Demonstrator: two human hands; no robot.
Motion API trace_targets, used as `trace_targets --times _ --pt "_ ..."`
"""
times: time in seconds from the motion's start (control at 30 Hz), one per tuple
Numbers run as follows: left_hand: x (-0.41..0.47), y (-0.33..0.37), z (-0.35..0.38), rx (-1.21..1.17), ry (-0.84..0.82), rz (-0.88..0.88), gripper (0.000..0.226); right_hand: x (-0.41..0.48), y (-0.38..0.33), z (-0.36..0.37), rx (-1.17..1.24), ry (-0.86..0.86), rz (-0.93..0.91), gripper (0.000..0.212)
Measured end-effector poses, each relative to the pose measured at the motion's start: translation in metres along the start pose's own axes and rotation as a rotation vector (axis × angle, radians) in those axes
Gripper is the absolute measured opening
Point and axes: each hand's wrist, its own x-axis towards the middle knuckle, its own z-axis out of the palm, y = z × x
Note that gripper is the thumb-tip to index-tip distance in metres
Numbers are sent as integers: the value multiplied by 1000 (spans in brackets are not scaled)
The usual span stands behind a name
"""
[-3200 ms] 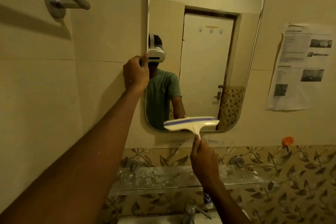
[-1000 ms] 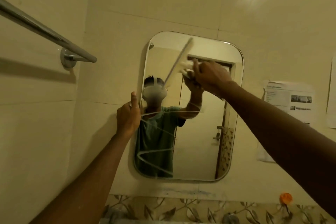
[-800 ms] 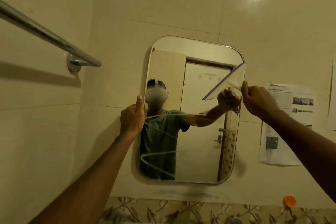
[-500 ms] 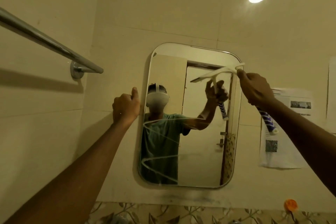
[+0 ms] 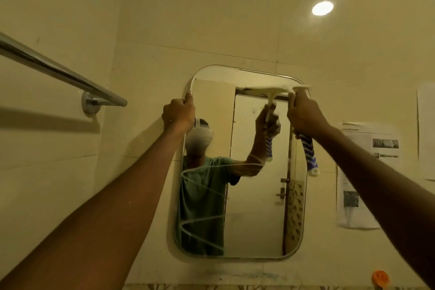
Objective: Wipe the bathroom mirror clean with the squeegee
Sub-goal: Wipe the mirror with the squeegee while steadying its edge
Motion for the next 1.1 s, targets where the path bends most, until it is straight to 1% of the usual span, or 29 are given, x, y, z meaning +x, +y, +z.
trace_targets --times 0.13,0.23,0.3,0.33,0.4,0.47,0.53,0.57,0.67,0.8,0.87,0.93,1.0,1.1 --pt "6 -10 4 14 7 68 60 -78 40 42 -7 23 107 19" --pt "9 -15 6 6 34 135 59 -122 52 53 9 -35 140 27" --pt "13 -19 6 -25 42 183 57 -110 45 41 11 -43 177 33" --pt "13 -21 6 -36 52 202 56 -95 38 31 8 -11 177 36" --pt "14 -24 7 -56 75 238 55 -53 18 11 -14 89 120 41" --pt "13 -26 9 -74 91 250 55 -10 -3 -7 -79 145 68 45" --pt "13 -26 9 -76 110 252 54 19 -15 -14 -151 152 64 43" --pt "14 -27 10 -75 122 260 55 24 -15 -12 -147 151 64 40" --pt "11 -28 13 -106 159 286 56 4 1 5 -75 114 48 33" --pt "8 -29 11 -126 156 270 58 -75 39 40 -14 62 85 50" --pt "7 -27 10 -117 156 260 59 -111 48 50 -10 10 111 52" --pt "7 -24 8 -123 145 261 59 -128 51 50 -46 -64 156 49" --pt "9 -26 8 -131 145 261 59 -117 45 38 -71 -90 163 48" --pt "10 -29 9 -149 173 297 57 -52 16 4 -72 49 89 47"
